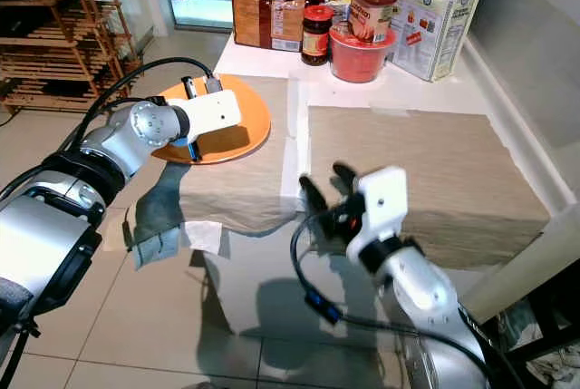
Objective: Setting the table
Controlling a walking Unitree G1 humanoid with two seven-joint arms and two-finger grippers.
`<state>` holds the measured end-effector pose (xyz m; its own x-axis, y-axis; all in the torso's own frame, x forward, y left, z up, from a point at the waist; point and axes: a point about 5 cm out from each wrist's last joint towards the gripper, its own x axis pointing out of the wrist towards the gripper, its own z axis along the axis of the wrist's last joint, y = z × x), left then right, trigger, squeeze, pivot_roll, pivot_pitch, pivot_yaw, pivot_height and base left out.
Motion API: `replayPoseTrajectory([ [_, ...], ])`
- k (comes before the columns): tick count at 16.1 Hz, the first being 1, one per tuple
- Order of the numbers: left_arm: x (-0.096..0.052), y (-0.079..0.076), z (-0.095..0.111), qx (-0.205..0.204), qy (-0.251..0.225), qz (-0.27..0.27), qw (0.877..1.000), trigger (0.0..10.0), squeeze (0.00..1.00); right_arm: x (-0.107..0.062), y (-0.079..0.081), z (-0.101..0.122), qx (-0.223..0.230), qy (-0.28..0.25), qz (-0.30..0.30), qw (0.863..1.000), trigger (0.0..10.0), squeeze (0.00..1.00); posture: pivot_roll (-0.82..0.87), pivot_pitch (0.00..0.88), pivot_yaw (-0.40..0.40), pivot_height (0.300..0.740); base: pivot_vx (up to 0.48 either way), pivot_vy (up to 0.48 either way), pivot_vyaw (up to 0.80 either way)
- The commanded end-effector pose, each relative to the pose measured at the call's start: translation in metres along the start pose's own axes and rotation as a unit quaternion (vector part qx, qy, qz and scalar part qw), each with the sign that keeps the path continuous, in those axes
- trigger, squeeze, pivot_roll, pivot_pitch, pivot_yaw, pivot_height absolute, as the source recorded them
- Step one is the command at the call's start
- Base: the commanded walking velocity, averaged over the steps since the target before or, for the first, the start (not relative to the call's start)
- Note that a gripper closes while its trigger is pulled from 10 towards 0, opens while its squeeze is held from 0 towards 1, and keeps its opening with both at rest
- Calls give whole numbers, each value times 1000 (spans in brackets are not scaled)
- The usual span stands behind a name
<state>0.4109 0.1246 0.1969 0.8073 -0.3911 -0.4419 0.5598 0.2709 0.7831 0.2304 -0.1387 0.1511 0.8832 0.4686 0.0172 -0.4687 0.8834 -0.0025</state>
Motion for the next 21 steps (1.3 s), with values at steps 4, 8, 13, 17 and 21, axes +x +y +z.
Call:
replayPoseTrajectory([
  [4,5,-14,2,6,5,-35,999,10000,0,-45,-14,-16,-55,56,-21,997,10000,0,-105,0,50,740,0,0,0],
  [8,9,-17,15,-1,-17,-39,999,10000,0,-59,-17,-22,-96,52,-44,993,10000,0,-116,0,54,740,0,0,0],
  [13,13,-16,41,-5,-73,-40,997,10000,0,-45,-15,-25,-95,33,-45,994,10000,0,-101,0,54,740,0,0,0],
  [17,1,22,78,-9,-164,50,985,10000,0,-38,-6,-33,-87,32,-35,995,10000,0,-78,12,48,740,0,0,0],
  [21,-12,52,88,-73,-197,84,974,10000,0,-37,0,-35,-78,29,-27,996,10000,0,-65,12,43,740,0,0,0],
])
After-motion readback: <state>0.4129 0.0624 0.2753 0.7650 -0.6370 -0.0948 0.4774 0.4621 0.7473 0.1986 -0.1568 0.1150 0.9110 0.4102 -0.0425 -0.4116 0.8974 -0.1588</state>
